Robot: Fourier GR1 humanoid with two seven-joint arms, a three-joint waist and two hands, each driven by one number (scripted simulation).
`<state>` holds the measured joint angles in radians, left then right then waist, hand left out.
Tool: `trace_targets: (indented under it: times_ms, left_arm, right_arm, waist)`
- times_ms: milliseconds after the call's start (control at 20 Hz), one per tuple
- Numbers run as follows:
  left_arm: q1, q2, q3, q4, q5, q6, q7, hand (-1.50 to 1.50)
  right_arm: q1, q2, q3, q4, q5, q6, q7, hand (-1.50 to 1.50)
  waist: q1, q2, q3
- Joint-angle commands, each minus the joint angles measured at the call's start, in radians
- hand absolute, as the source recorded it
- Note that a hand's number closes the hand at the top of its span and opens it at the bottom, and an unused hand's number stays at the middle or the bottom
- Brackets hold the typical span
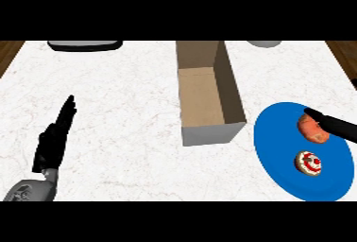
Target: Pick the cupcake from the plate and place it in the cardboard box
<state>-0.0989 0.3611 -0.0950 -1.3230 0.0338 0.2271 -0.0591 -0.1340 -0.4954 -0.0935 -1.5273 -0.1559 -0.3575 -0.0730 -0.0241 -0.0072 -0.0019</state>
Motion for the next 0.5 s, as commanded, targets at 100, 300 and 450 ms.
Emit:
trace_targets:
  times_ms: [100,300,450]
  left_arm:
    - [0.028,-0.003,-0.019,-0.131,-0.025,0.000,0.139,0.00]
    - [0.047,0.018,-0.025,-0.168,-0.026,-0.017,0.153,0.00]
    - [0.119,0.013,-0.017,-0.172,-0.016,-0.011,0.110,0.00]
  right_arm:
    - [0.199,0.074,-0.111,-0.127,-0.028,-0.056,-0.099,-1.50]
    - [0.245,-0.134,-0.078,-0.126,0.071,0.064,0.027,-1.50]
    - [0.341,-0.276,-0.059,-0.198,0.149,0.131,0.129,-1.50]
  waist:
    - [0.015,0.004,0.002]
    - [0.015,0.005,0.002]
    - [0.008,0.001,-0.001]
